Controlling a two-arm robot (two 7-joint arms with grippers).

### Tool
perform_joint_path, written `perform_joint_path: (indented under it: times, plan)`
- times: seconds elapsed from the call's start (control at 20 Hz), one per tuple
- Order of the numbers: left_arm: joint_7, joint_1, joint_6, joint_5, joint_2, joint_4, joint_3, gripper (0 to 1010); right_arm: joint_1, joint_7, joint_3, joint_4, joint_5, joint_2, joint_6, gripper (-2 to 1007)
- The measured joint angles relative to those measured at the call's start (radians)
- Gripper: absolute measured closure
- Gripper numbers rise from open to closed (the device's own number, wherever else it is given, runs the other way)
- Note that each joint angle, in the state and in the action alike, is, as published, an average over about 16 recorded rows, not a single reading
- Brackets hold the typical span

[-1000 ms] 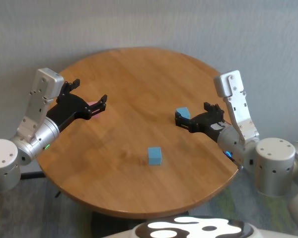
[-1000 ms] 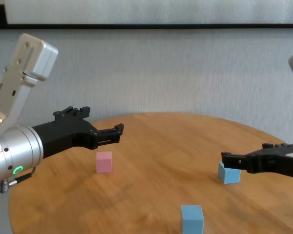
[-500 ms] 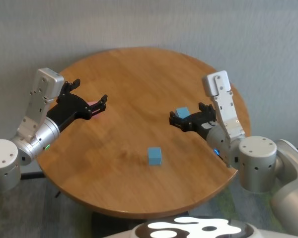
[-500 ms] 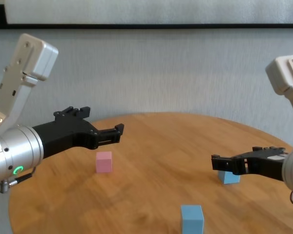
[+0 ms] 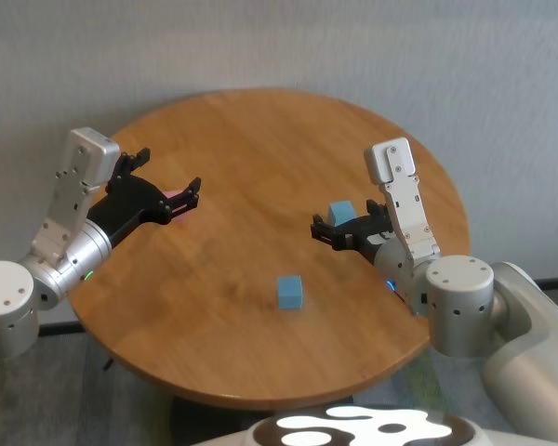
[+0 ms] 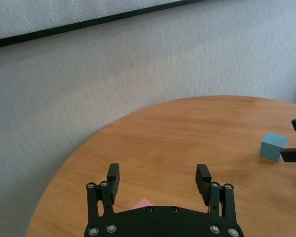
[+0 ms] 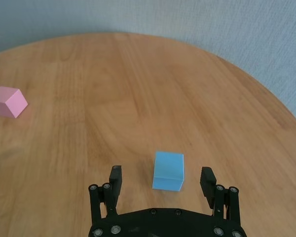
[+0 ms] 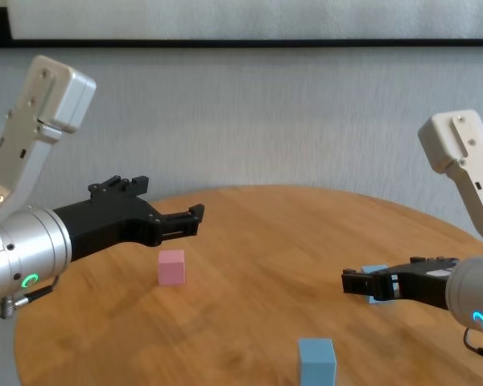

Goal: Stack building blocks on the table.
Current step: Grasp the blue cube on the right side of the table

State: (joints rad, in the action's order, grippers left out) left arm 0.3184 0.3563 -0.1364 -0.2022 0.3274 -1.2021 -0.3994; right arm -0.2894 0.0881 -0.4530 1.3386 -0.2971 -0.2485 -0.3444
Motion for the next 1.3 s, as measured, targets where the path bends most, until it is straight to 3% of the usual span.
perform_joint_path:
  times: [0.6, 1.3]
  plan:
    - [0.0, 0.0, 0.0, 0.0, 0.0, 0.0, 0.0, 10, -0.034, 0.036, 0.016, -0.078, 0.041, 0.061, -0.004, 0]
    - [0.0, 0.0, 0.0, 0.0, 0.0, 0.0, 0.0, 10, -0.064, 0.064, 0.031, -0.147, 0.084, 0.111, -0.011, 0]
